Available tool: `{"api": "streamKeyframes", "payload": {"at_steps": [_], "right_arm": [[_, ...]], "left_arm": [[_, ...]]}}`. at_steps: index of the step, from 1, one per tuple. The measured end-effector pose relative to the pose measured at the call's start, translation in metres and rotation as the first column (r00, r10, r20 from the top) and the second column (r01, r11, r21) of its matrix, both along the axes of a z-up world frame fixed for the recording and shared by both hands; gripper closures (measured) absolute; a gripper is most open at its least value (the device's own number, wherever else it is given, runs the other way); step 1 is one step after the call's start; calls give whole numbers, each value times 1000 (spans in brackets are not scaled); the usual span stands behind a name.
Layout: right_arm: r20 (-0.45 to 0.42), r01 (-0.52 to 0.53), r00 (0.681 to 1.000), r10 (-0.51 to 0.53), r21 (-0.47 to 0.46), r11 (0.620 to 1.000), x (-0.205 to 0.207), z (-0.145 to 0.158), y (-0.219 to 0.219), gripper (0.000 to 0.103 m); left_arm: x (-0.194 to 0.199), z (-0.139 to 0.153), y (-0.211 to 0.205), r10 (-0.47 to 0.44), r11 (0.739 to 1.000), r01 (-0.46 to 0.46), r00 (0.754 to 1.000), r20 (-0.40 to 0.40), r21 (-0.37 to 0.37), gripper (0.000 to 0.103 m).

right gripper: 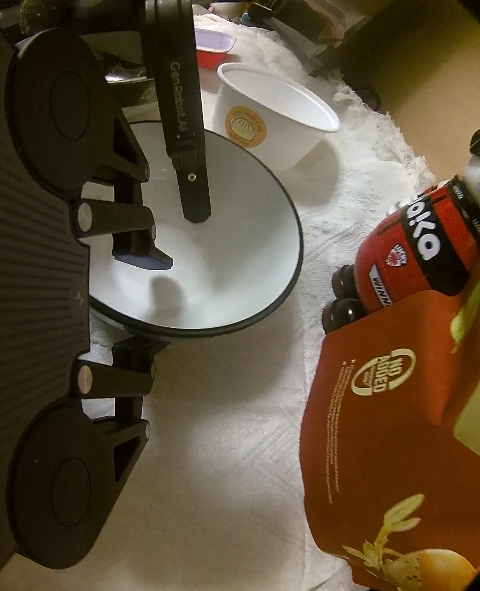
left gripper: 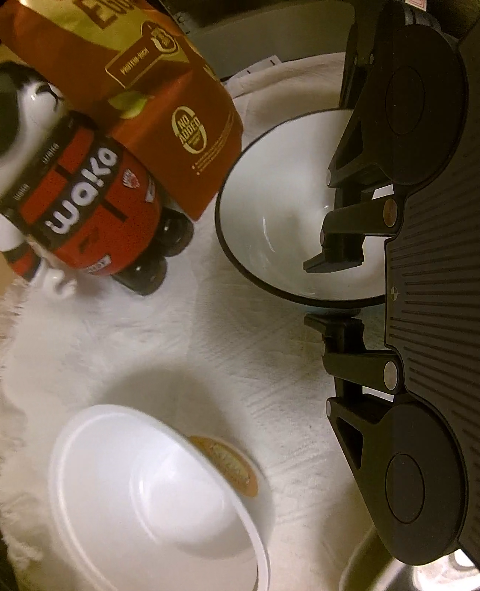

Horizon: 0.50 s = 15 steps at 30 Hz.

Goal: Organize plates and bowls

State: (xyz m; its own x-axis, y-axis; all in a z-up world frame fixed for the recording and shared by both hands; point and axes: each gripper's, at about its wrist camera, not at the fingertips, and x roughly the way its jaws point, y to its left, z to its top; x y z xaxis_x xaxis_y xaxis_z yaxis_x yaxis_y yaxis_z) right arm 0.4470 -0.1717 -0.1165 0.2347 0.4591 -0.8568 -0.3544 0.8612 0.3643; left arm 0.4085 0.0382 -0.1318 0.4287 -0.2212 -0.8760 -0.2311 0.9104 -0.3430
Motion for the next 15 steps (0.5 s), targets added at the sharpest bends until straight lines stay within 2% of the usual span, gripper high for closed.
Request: {"api": "streamKeyframes", "payload": {"at_steps": [11,15], "right_arm": [[6,14,1000,-14,-11,1000,-4,2,3,63],[24,20,1000,-20,10,1000,-5,14,3,63]], "left_arm": [[5,1,-4,4,1000,-4,999,-34,10,75],[5,20,-2,10,1000,-10,1000,-6,12,75]]}}
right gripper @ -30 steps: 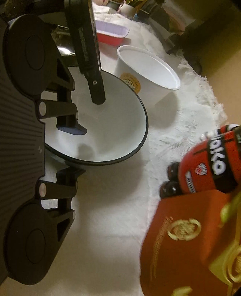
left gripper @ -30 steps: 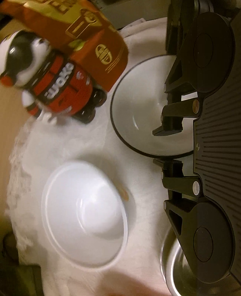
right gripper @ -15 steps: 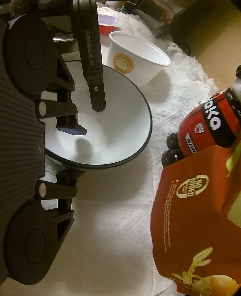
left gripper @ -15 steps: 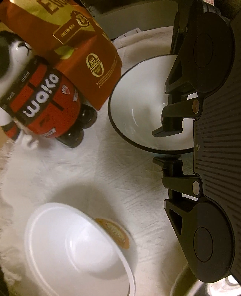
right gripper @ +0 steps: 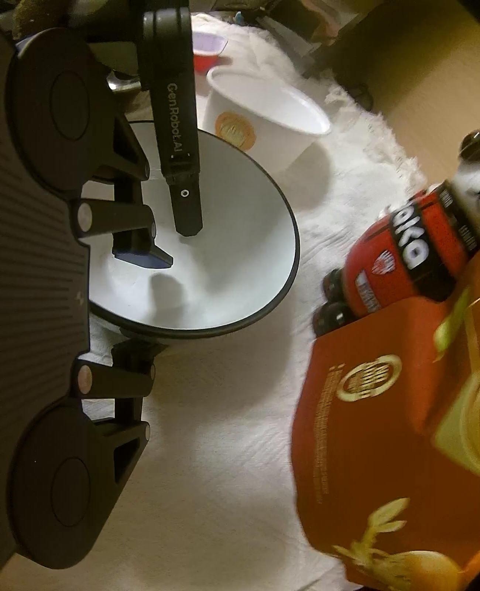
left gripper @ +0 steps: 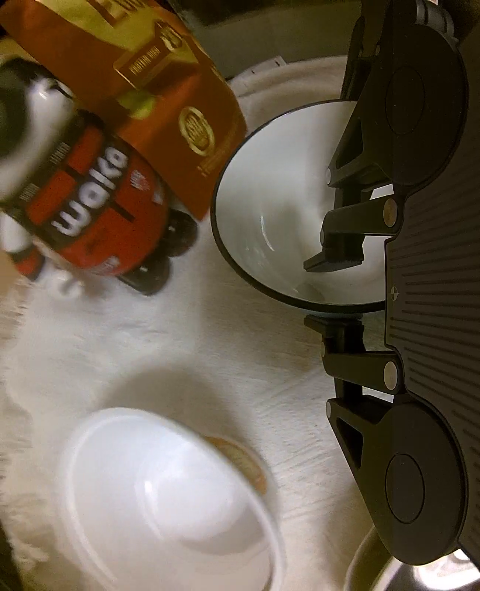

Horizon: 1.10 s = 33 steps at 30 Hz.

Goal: Organize plates and bowls

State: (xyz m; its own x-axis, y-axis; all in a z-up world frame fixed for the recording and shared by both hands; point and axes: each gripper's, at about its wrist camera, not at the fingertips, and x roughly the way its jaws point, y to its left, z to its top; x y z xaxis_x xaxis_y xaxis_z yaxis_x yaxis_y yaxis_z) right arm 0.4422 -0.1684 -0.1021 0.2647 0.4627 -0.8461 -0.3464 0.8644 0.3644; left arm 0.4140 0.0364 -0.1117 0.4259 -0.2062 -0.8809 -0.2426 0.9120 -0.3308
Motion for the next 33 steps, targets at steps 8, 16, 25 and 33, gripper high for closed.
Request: {"api": "streamKeyframes", "payload": {"at_steps": [8,16,25,33], "right_arm": [[93,-5,996,0,51,999,-15,53,-5,63],[111,-79,991,71,67,995,-64,86,-16,63],[107,-180,978,180,-10,984,-133,69,-27,61],[19,-169,985,170,-26,985,-138,30,-28,61]], "left_arm": [[-27,67,-11,-8,999,3,996,93,46,72],[-72,100,-26,-29,998,23,995,95,64,72],[-148,70,-42,-46,999,45,999,27,15,72],[-167,45,-37,3,1000,-3,999,-33,-12,73]]}}
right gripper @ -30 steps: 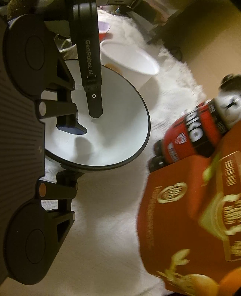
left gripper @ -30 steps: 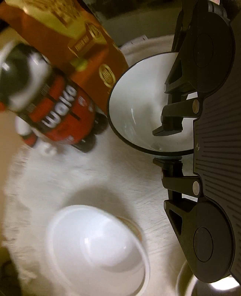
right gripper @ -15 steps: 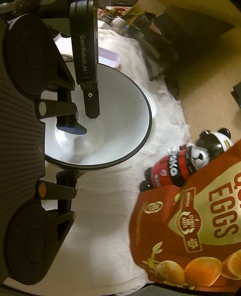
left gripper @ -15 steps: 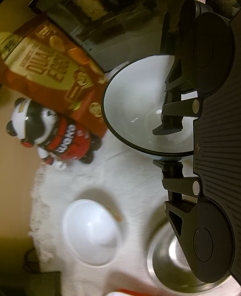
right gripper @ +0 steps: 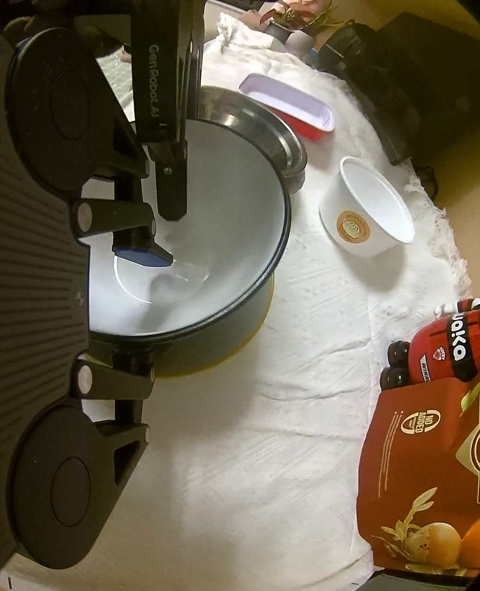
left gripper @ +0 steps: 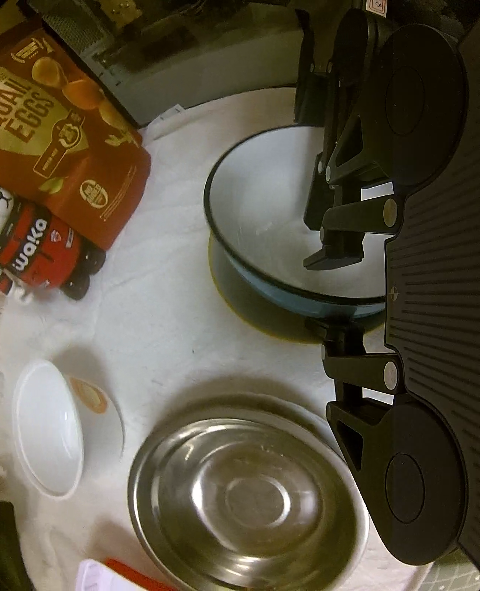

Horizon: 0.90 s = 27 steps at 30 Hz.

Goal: Organize plates and bowls

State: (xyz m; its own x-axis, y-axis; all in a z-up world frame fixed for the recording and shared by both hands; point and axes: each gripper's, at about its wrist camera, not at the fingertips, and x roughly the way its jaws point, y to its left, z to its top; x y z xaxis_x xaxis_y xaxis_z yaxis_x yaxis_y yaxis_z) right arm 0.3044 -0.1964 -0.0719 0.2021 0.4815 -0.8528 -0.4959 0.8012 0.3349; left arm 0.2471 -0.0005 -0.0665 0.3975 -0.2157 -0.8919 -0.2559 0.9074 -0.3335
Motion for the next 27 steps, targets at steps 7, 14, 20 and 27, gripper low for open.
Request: {"api": "streamKeyframes", "payload": {"at_steps": [7,14,20,27], "right_arm": [[44,-7,999,6,10,1000,2,3,-2,61],[47,-17,999,16,22,1000,1,3,-4,61],[61,-3,998,0,47,999,4,12,-11,61],[151,34,988,-44,66,997,7,28,-22,61]], "left_arm": [[-1,6,6,34,999,-34,999,13,11,78],[-2,9,2,33,999,-33,999,14,41,78],[-3,25,9,48,996,-53,997,58,78,80],[0,36,16,25,989,-43,991,132,140,80]]}}
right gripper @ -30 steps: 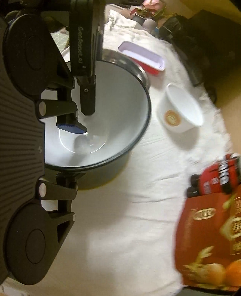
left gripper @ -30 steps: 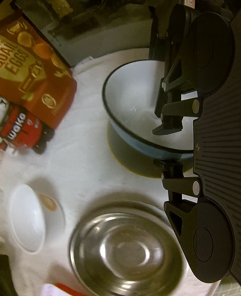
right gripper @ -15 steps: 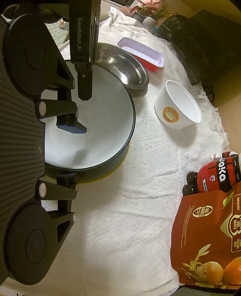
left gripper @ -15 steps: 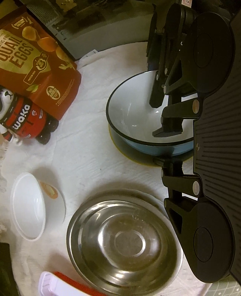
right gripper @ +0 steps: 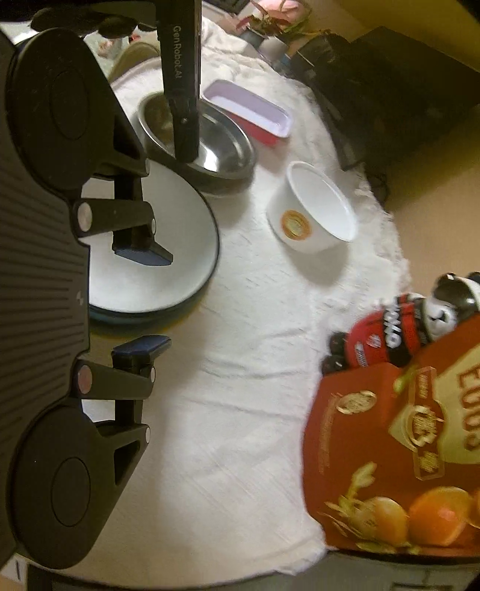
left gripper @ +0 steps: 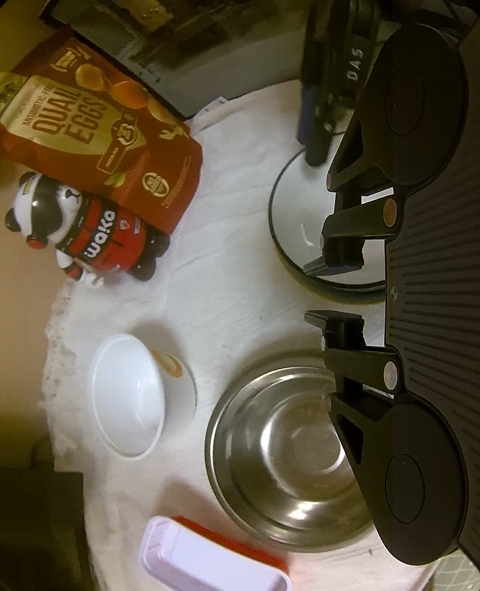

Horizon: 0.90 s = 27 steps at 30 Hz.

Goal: Organize plates and bowls

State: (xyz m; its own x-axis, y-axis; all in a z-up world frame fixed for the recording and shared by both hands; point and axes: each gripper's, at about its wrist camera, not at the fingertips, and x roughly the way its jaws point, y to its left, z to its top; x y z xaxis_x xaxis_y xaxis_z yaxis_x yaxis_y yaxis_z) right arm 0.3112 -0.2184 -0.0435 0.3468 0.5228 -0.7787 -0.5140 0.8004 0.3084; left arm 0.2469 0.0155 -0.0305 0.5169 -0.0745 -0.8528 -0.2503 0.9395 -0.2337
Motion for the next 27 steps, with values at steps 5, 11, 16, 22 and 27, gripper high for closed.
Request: {"api": "streamKeyframes", "payload": {"at_steps": [5,11,16,22,27], "right_arm": [[67,19,998,-13,-97,995,-7,-12,4,60],[-117,10,993,-16,-54,999,-4,-44,9,60],[-184,10,983,-16,-31,999,-3,-57,15,56],[-199,6,980,-9,-16,1000,-1,-59,17,54],[-192,5,981,-10,-25,1000,-3,-58,23,47]], "left_arm": [[2,-13,-5,-14,1000,14,1000,-18,26,76],[8,-38,-4,-18,1000,16,996,-86,-23,75],[14,-55,-6,-17,997,9,994,-104,-83,74],[19,-60,-8,-2,997,-6,994,-110,-79,74],[14,-66,7,46,980,-67,992,-115,-190,75]]}}
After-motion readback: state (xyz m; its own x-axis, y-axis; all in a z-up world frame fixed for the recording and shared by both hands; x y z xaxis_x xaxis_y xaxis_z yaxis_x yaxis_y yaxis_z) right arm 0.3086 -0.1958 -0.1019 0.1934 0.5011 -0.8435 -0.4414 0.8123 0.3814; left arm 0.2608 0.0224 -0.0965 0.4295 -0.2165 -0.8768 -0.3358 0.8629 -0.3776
